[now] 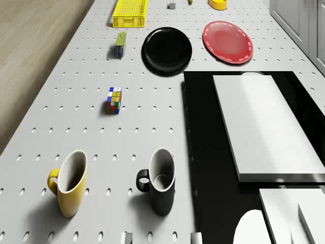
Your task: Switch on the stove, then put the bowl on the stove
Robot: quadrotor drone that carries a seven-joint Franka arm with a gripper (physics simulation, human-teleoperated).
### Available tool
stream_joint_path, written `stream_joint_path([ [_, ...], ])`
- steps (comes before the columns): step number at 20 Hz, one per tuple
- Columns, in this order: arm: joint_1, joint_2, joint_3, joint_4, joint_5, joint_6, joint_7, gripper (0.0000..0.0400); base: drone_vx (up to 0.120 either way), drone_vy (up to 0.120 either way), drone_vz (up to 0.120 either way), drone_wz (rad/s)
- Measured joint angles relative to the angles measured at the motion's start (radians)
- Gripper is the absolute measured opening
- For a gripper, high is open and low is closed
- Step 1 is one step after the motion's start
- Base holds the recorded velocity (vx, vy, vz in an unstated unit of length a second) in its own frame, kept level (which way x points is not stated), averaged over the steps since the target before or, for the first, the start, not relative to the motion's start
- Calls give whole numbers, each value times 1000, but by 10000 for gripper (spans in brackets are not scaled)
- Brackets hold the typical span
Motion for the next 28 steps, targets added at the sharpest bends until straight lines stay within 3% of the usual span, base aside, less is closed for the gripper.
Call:
stream_joint_path([
  [6, -3, 25, 1, 128, 1, -98, -2, 400, 0, 0, 0, 0],
  [12, -4, 65, 3, 236, 2, -162, -2, 400, 0, 0, 0, 0],
  [18, -6, 82, 3, 283, 2, -187, -3, 400, 0, 0, 0, 0],
  [28, -7, 85, 4, 296, 2, -189, -3, 400, 0, 0, 0, 0],
])
